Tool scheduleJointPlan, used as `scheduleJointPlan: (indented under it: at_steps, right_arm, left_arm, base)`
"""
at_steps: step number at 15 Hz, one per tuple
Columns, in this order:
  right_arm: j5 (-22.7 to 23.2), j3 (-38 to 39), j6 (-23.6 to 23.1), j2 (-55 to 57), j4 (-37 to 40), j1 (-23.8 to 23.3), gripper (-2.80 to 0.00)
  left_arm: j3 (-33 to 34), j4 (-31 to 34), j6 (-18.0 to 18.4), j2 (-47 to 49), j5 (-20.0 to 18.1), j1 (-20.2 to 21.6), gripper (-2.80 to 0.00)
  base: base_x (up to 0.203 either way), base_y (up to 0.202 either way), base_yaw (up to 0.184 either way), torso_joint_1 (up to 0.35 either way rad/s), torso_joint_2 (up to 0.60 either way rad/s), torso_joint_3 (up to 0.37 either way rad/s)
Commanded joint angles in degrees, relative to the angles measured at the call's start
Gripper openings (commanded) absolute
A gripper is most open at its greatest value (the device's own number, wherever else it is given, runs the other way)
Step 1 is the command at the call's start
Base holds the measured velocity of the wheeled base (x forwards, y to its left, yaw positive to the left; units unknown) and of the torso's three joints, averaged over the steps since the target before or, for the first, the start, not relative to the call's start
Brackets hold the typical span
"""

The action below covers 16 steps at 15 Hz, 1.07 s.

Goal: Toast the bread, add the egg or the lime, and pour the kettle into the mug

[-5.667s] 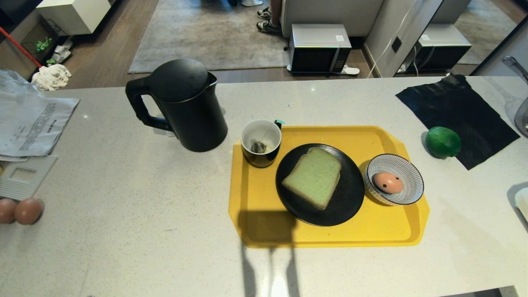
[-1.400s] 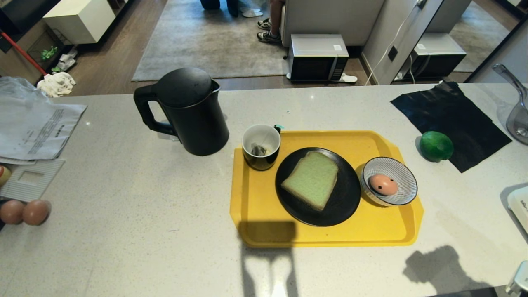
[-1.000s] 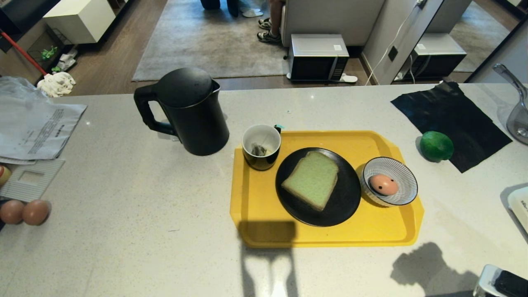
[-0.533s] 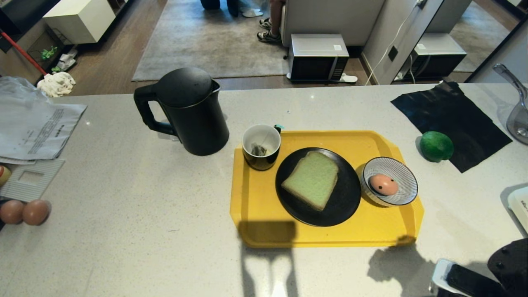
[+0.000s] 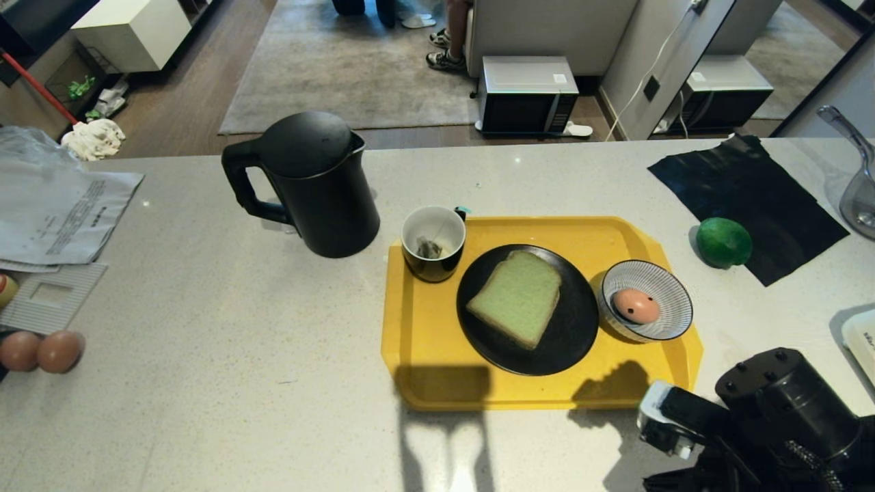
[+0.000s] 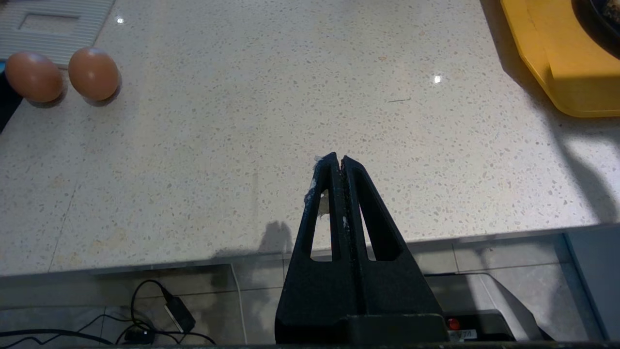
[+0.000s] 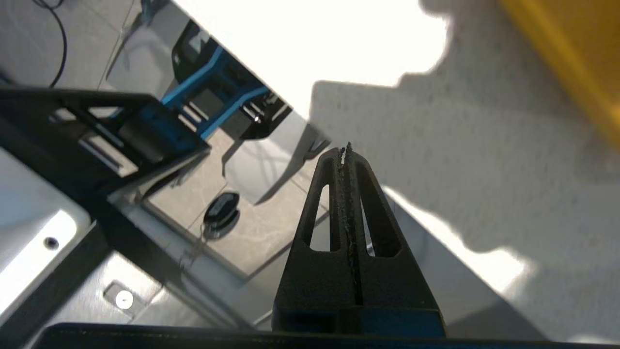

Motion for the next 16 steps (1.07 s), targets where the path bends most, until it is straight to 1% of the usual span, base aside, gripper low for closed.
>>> scheduleJointPlan:
  at_steps: [1, 5, 7, 16]
  right_arm:
    - [0.06, -1.09, -0.01, 3.35, -0.59, 0.01, -2.8]
    - [0.0, -3.26, 0.06, 5.86, -1.16, 0.01, -2.8]
    - [-0.08, -3.6, 0.06, 7.98, -3.76, 0.01, -2.8]
    - [-0.72, -5.99, -0.01, 15.39, -10.38, 0.44, -2.8]
  left_arm:
    - [0.97, -0.05, -0.04, -0.1, -0.02, 0.01, -2.8]
    - [0.97, -0.05, -0.01, -0.1, -0.02, 0.01, -2.8]
    - [0.97, -0.05, -0.02, -0.1, -0.02, 0.01, -2.8]
    - [0.97, -0.05, 0.0, -0.1, -0.02, 0.01, -2.8]
  base:
    - [0.0, 0.0, 0.0, 0.0, 0.0, 0.0]
    - [0.0, 0.0, 0.0, 0.0, 0.0, 0.0]
    - [0.0, 0.0, 0.0, 0.0, 0.0, 0.0]
    - [0.0, 0.0, 0.0, 0.0, 0.0, 0.0]
